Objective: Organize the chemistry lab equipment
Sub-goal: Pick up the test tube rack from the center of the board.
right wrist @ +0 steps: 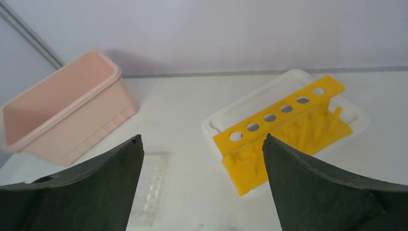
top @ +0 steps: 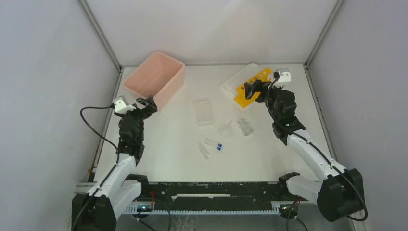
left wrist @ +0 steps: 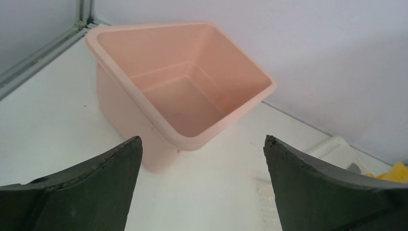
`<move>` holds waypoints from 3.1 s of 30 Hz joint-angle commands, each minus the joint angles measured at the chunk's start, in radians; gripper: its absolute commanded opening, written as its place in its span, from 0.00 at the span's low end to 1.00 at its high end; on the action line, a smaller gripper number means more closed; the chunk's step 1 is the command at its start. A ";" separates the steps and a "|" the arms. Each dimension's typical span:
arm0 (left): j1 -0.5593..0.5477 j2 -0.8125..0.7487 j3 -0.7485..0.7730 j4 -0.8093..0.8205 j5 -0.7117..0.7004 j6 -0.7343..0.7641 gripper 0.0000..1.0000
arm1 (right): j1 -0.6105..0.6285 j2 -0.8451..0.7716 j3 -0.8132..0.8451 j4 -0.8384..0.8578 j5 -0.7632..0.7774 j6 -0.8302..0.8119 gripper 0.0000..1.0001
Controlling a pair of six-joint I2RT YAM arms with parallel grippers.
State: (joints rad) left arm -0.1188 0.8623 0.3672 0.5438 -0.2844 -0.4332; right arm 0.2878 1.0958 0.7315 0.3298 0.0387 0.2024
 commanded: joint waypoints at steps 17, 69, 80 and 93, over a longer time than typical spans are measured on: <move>-0.139 0.159 0.221 -0.155 -0.095 -0.111 0.99 | -0.046 0.284 0.407 -0.343 0.244 0.286 0.78; -0.472 0.221 0.255 -0.134 -0.440 -0.037 0.96 | -0.082 0.897 0.899 -0.659 0.266 0.323 0.47; -0.472 0.218 0.246 -0.127 -0.440 -0.045 0.96 | -0.084 0.904 0.908 -0.693 0.275 0.313 0.46; -0.473 0.238 0.233 -0.105 -0.443 -0.055 0.97 | -0.085 0.982 0.942 -0.694 0.253 0.325 0.35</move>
State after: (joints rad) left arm -0.5869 1.0924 0.5911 0.3851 -0.7078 -0.4717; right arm 0.2047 2.0464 1.6413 -0.3618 0.2928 0.5270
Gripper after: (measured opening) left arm 0.965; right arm 0.402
